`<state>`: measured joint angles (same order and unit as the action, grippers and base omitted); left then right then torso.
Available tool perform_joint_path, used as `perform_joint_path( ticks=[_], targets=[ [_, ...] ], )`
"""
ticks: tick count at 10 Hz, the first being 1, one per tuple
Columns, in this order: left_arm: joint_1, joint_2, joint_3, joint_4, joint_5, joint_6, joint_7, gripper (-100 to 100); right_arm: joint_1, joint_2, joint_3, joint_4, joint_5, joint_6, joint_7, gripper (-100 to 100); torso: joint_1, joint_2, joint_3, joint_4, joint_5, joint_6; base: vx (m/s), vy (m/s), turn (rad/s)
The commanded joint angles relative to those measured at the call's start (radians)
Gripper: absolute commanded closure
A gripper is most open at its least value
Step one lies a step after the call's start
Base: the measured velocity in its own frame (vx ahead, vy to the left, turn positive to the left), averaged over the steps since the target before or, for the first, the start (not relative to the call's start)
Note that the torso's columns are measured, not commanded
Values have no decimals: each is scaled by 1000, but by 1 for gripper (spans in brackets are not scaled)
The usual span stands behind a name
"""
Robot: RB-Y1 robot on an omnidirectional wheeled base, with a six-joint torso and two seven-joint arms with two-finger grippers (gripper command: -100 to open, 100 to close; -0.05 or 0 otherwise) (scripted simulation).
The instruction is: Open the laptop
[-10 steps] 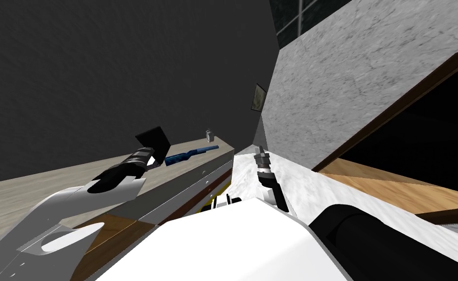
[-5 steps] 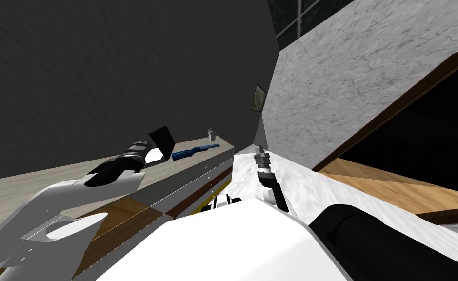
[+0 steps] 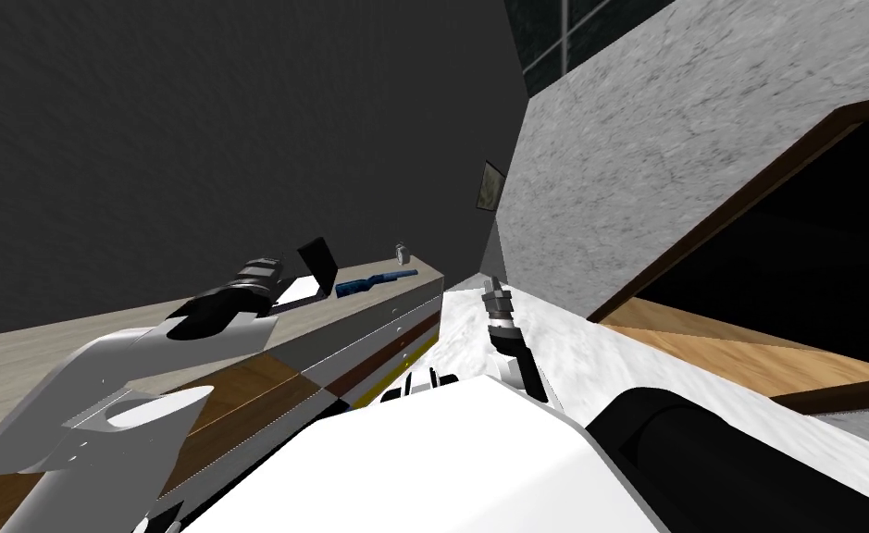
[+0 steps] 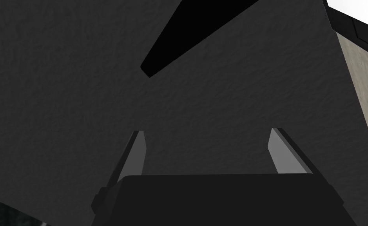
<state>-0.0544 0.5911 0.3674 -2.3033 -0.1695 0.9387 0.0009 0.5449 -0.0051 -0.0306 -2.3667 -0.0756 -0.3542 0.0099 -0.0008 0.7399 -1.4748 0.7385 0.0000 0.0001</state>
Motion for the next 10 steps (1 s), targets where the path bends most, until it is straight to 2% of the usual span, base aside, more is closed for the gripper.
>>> perform_joint_path(
  ticks=[1, 7, 9, 10],
  targets=[
    [54, -4, -16, 17, 14, -7, -25, -100, 0, 0, 0, 0, 0, 0, 0, 0, -1, -4, -2, -1, 0, 0, 62, -21, -32],
    [179, -26, -42, 10, 43, -5, -79, -100, 1, 0, 0, 0, 0, 0, 0, 0, 1, -2, -1, 0, 0, 0, 136, -28, -14],
    [164, -14, -34, 0, 49, 15, -77, -100, 0, 0, 0, 0, 0, 0, 0, 0, 2, 3, 2, 1, 0, 0, 49, 17, -12],
    [165, -17, -36, 4, 48, 5, -76, -100, 0, 0, 0, 0, 0, 0, 0, 0, 3, 3, 1, 1, 1, 0, -9, -2, -6]
  ],
)
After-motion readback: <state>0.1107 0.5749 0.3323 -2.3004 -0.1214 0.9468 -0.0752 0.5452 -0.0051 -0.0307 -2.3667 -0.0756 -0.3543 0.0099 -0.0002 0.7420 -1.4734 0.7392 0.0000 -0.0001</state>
